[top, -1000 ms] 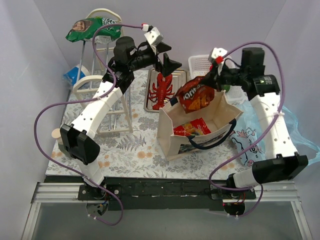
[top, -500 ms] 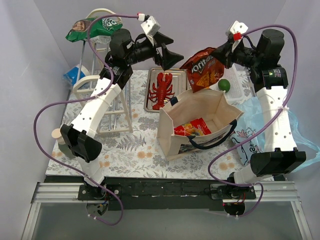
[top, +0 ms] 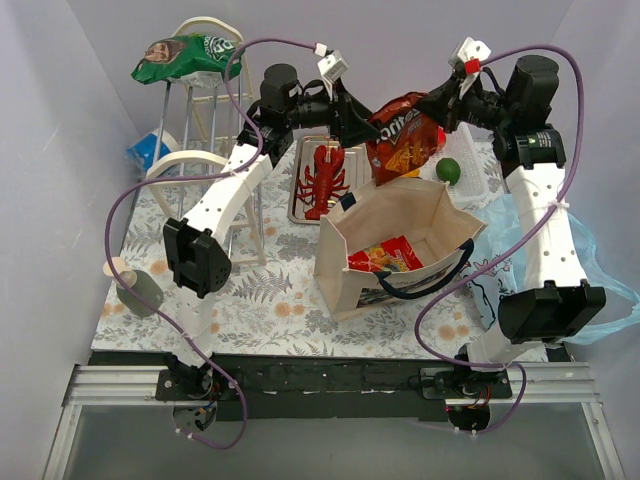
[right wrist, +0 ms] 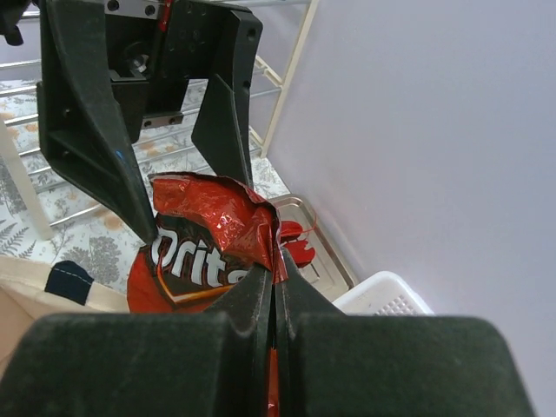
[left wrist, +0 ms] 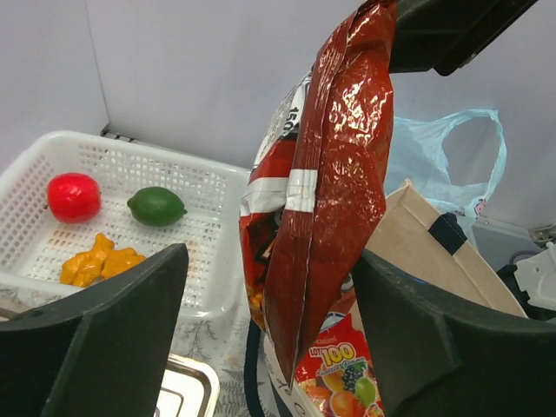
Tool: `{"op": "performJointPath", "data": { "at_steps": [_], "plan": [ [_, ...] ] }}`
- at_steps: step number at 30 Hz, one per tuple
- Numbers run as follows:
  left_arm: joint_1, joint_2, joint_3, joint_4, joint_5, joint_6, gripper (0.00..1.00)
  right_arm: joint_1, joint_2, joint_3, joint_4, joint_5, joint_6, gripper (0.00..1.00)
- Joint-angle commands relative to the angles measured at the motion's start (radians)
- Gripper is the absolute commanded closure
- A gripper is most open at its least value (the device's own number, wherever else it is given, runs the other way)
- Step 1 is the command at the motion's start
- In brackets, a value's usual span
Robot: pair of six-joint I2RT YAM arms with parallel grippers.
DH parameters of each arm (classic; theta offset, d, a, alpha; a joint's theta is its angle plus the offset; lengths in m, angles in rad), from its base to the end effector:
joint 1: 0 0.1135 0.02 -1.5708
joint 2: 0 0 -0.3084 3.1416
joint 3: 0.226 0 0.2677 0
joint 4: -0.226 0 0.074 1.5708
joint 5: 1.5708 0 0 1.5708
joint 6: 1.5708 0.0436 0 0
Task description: Untie the knot of the grocery bags and take out the mixed food
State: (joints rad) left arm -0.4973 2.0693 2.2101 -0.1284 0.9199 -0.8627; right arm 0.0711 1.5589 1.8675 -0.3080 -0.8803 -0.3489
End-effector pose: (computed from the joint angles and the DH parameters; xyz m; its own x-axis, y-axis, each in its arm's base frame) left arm 0.4385 -0.2775 0.4816 -0.7435 -0.1201 -0.6578 0.6510 0.0950 -0.7531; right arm 0.3452 0.0583 0.5583 0.2789 -0.1984 -0.9396 -0.7650 0.5456 -0.3423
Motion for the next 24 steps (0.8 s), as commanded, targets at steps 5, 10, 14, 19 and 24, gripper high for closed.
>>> {"op": "performJointPath", "data": {
  "at_steps": [5, 10, 14, 19, 24],
  "plan": [
    [-0.018, 0.015, 0.117, 0.049, 0.079, 0.001, 0.65, -0.004, 0.027, 0.01, 0.096, -0.005, 0.066, 0.99],
    [-0.021, 0.008, 0.173, 0.043, 0.018, 0.031, 1.0, -0.025, 0.046, 0.004, 0.141, 0.11, 0.209, 0.56],
    [-0.004, -0.018, 0.267, -0.003, -0.134, 0.053, 1.0, -0.161, 0.053, -0.042, 0.286, 0.161, 0.469, 0.24],
    [0.026, -0.161, 0.203, -0.075, -0.33, 0.137, 1.0, -0.261, 0.11, -0.051, 0.37, 0.207, 0.711, 0.21],
    [0.045, -0.311, 0.099, -0.195, -0.597, 0.279, 1.0, -0.261, 0.144, -0.042, 0.408, 0.159, 0.697, 0.21]
  ]
}}
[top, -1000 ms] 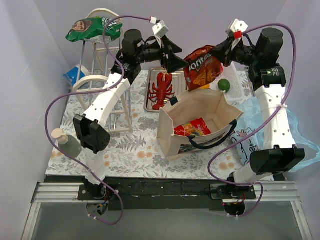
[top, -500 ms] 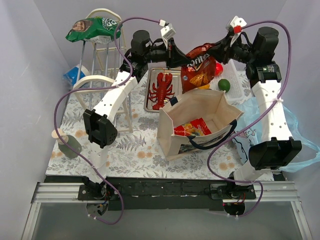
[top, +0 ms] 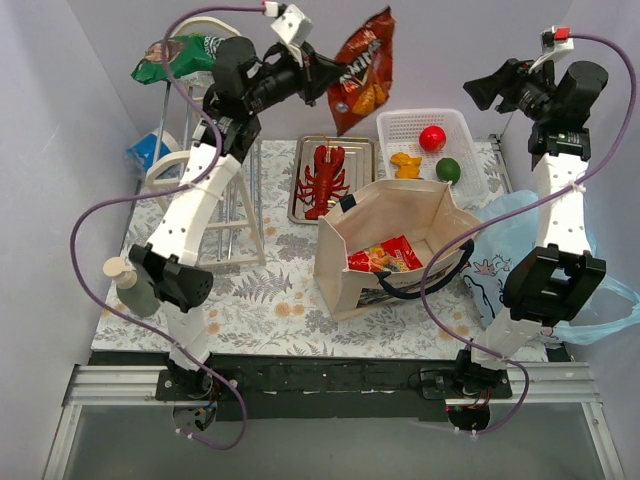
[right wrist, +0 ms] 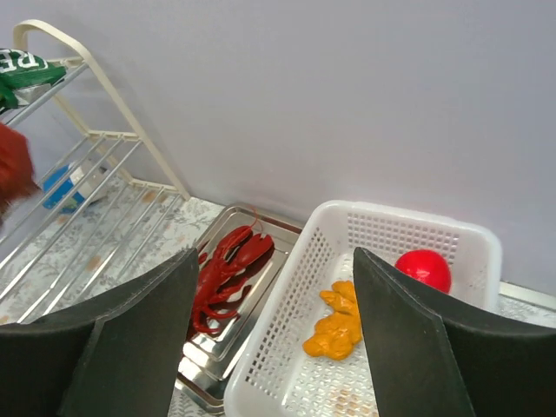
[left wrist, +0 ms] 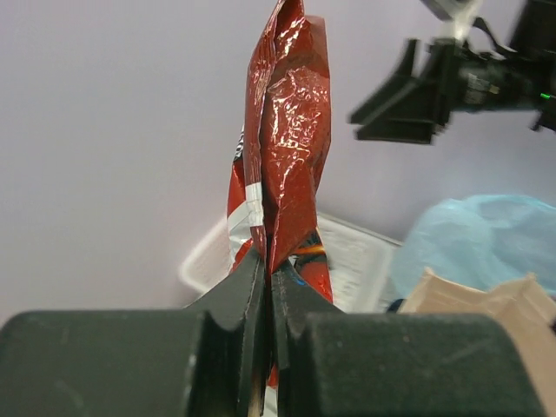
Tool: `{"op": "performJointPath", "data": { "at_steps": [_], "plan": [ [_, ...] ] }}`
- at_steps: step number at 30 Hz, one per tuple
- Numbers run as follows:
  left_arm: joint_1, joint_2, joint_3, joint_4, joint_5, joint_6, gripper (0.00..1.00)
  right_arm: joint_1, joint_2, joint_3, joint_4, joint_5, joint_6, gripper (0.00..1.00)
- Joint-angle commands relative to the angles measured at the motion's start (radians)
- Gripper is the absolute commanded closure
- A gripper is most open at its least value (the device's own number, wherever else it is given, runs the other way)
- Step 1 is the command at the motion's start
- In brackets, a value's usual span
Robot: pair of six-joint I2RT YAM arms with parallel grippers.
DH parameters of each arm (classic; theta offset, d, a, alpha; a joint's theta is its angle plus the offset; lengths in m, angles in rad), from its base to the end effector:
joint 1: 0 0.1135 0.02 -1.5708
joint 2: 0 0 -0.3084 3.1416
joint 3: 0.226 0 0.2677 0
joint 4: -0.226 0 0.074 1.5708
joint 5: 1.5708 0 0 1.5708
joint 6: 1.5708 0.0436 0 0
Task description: Untie the knot of the grocery bags and take out the mixed food
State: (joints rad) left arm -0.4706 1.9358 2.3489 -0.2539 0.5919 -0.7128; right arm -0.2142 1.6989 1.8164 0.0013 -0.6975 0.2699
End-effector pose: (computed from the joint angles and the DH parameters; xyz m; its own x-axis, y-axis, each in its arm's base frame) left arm 0.3934 -0.2274 0.5787 -0.4603 -0.3747 -0.8048 0.7485 0.3236 -0.5788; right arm 0.4145 -0.0615 0.5223 -0.0111 0.2116 -0.9773 -0.4745 0.8592 0.1914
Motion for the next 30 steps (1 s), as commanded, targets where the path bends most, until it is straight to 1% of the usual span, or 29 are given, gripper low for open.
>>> {"op": "performJointPath", "data": {
  "at_steps": [1, 3, 4, 5, 7, 8, 10, 11, 14, 17, 19, 23, 30],
  "plan": [
    [0.021, -0.195, -0.051, -0.096, -0.303, 0.154, 1.0, 0.026, 0.01, 0.017, 0.094, -0.026, 0.078, 0.21],
    [0.045, -0.24, -0.071, -0.131, -0.342, 0.205, 1.0, 0.033, 0.028, 0.035, 0.089, -0.028, 0.072, 0.21],
    [0.067, -0.254, -0.076, -0.165, -0.349, 0.199, 1.0, 0.036, 0.034, 0.038, 0.088, -0.027, 0.066, 0.21],
    [0.135, -0.267, -0.086, -0.182, -0.337, 0.184, 1.0, 0.042, 0.044, 0.043, 0.086, -0.028, 0.061, 0.21],
    [0.222, -0.311, -0.138, -0.22, -0.256, 0.121, 1.0, 0.052, 0.06, 0.058, 0.086, -0.03, 0.055, 0.21],
    [0.304, -0.325, -0.152, -0.231, -0.223, 0.104, 1.0, 0.059, 0.065, 0.063, 0.085, -0.031, 0.049, 0.21],
    [0.375, -0.359, -0.19, -0.271, -0.164, 0.058, 1.0, 0.067, 0.079, 0.073, 0.083, -0.031, 0.046, 0.21],
    [0.441, -0.373, -0.207, -0.275, -0.111, 0.04, 1.0, 0.076, 0.081, 0.073, 0.083, -0.03, 0.045, 0.21],
    [0.553, -0.417, -0.301, -0.254, -0.005, -0.049, 1.0, 0.094, 0.088, 0.067, 0.088, -0.03, 0.04, 0.21],
    [0.564, -0.432, -0.353, -0.216, 0.054, -0.06, 1.0, 0.11, 0.1, 0.07, 0.089, -0.033, 0.037, 0.21],
    [0.566, -0.425, -0.349, -0.197, 0.074, -0.069, 1.0, 0.118, 0.111, 0.077, 0.08, -0.036, 0.026, 0.21],
    [0.564, -0.396, -0.301, -0.168, 0.08, -0.088, 1.0, 0.127, 0.119, 0.09, 0.066, -0.037, 0.012, 0.21],
    [0.564, -0.339, -0.146, -0.125, 0.101, -0.109, 1.0, 0.139, 0.107, 0.063, 0.049, -0.022, -0.014, 0.21]
  ]
}}
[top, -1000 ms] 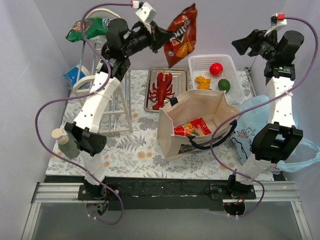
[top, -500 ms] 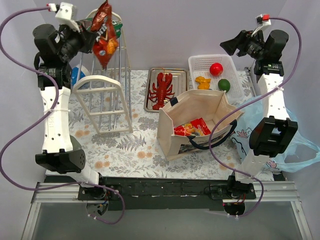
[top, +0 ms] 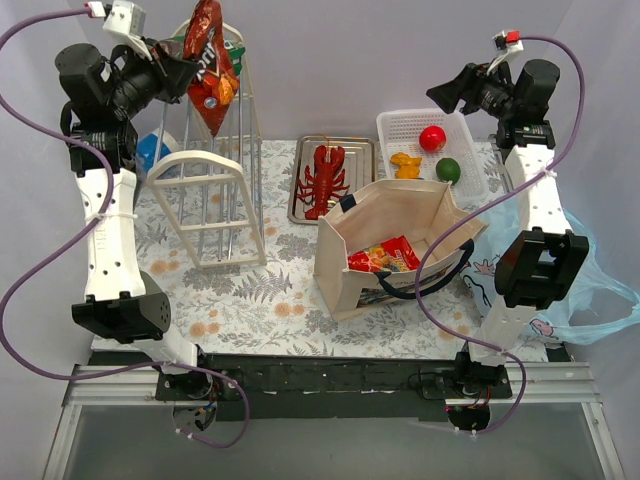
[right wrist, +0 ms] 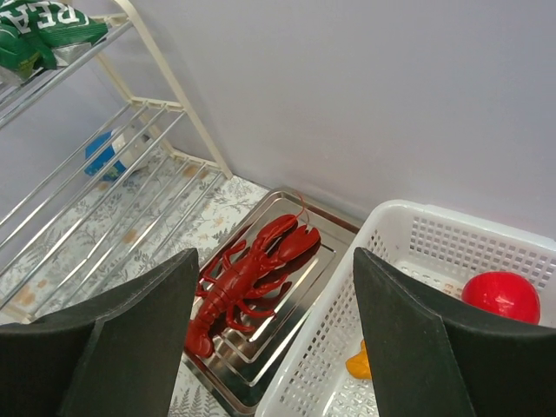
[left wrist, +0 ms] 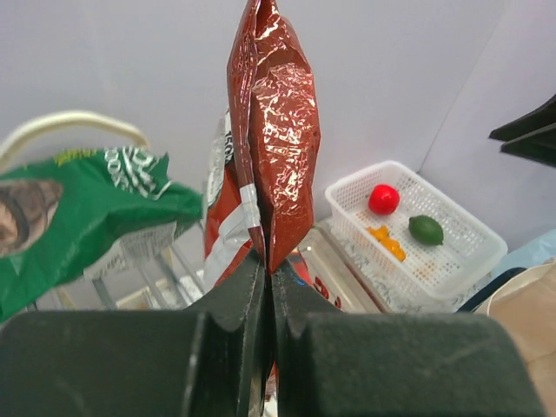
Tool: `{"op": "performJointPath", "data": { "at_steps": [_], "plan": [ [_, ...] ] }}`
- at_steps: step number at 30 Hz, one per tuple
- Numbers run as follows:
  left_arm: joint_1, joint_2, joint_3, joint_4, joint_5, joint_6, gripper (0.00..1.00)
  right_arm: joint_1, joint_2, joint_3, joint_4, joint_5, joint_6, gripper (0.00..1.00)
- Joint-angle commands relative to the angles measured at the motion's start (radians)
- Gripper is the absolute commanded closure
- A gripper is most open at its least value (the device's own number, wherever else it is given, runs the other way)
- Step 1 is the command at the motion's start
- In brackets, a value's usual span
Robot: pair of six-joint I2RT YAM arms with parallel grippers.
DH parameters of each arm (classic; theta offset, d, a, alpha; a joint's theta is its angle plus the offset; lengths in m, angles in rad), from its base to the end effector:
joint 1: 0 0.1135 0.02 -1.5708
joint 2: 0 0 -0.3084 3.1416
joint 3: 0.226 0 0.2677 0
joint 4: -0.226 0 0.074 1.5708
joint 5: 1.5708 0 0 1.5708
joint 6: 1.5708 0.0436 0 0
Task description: Untie the knot of the grocery bags and take out the mixed food
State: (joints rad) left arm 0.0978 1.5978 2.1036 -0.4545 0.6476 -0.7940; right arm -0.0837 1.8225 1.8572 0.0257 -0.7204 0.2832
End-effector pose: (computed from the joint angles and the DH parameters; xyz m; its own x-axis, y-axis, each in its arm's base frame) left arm 0.3371 0.0066 0.6062 -0.3363 -0.6045 -0.7221 0.4021 0.6012 -0.6905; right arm 0.4628 -0.0100 0.4876 -0.1080 0.2198 -0.9695 -0.5865 0.7734 0.2407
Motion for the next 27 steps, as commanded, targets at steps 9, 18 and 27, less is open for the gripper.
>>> {"op": "performJointPath", "data": {
  "at_steps": [9, 18, 27],
  "plan": [
    [-0.017, -0.099, -0.138, 0.169, 0.119, -0.152, 1.0, 0.042, 0.006, 0.056, -0.007, 0.029, -0.081, 0.21],
    [-0.046, -0.041, -0.117, 0.209, 0.089, -0.249, 1.0, 0.082, 0.008, 0.048, -0.024, 0.05, -0.125, 0.2],
    [-0.037, -0.177, -0.322, 0.142, -0.187, -0.159, 1.0, 0.082, 0.001, 0.031, -0.059, 0.065, -0.153, 0.18]
  ]
}}
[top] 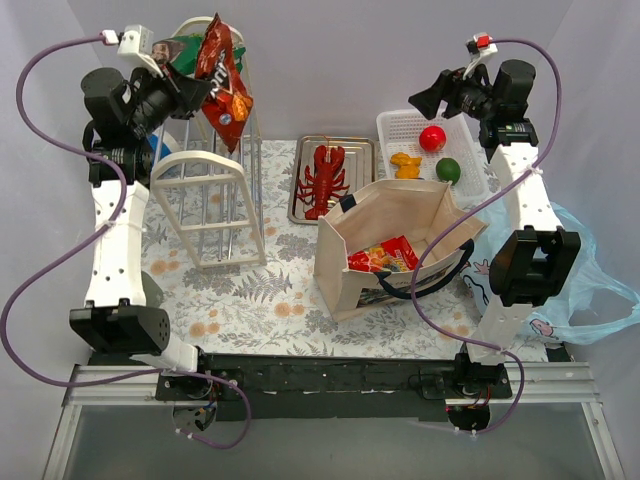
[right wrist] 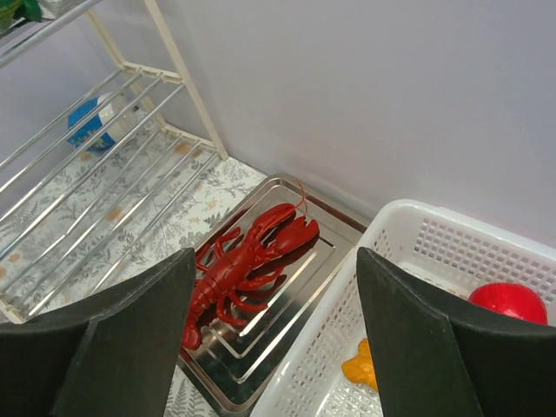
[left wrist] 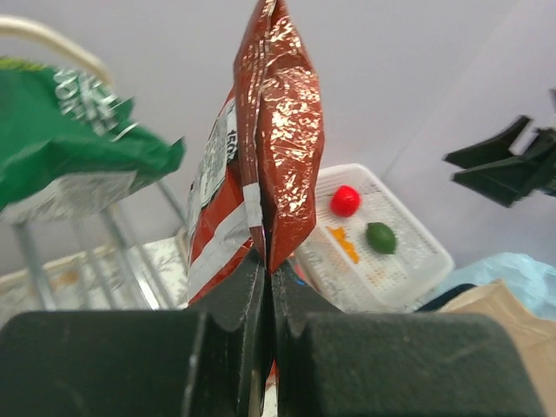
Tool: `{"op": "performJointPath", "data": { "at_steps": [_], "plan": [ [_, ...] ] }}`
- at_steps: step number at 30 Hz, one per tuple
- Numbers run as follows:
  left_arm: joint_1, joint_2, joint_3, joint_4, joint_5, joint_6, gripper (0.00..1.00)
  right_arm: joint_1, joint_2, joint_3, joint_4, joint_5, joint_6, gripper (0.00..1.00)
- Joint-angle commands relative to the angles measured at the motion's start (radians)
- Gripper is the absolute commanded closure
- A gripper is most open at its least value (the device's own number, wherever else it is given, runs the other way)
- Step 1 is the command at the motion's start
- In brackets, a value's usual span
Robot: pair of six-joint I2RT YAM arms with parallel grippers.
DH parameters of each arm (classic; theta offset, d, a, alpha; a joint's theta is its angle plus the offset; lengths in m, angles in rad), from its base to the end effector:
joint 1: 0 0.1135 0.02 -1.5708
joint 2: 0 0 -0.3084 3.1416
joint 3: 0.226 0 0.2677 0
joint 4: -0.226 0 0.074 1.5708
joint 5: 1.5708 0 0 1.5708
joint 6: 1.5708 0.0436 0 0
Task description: Untie the knot of the grocery bags and take out the mixed food
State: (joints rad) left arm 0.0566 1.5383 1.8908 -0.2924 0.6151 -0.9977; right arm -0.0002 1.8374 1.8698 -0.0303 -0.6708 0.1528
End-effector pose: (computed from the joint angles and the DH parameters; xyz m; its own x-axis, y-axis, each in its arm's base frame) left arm 0.3444 -0.0057 0.5747 -0.4119 -0.7107 -0.5704 0.3372 0.4627 -0.8199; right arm 0.4682 0.0270 0.4796 -0.0925 0.1192 -0.9885 -0.6145 0.7743 0.1509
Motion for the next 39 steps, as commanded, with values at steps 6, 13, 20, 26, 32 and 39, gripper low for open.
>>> {"op": "performJointPath", "data": {
  "at_steps": [6, 13, 20, 26, 32, 39],
  "plan": [
    [0.018, -0.219, -0.219, -0.053, -0.36, 0.12, 1.0, 0.037, 0.025, 0.078, -0.034, 0.011, -0.032, 0.18],
    [0.057, -0.236, -0.274, -0.056, -0.544, 0.143, 0.68, 0.062, 0.043, 0.103, -0.037, -0.006, -0.033, 0.18],
    [0.083, -0.218, -0.283, -0.111, -0.595, 0.148, 0.33, 0.063, 0.029, 0.081, -0.037, -0.013, -0.038, 0.17],
    [0.137, -0.208, -0.276, -0.172, -0.742, 0.143, 0.25, 0.06, 0.019, 0.066, -0.043, -0.029, -0.051, 0.17],
    [0.222, -0.198, -0.243, -0.235, -0.703, 0.097, 0.16, 0.06, 0.003, 0.034, -0.066, -0.049, -0.075, 0.16],
    [0.224, -0.186, -0.109, -0.079, -0.64, 0.165, 0.02, 0.058, -0.047, -0.029, -0.083, -0.044, -0.098, 0.15]
  ]
}}
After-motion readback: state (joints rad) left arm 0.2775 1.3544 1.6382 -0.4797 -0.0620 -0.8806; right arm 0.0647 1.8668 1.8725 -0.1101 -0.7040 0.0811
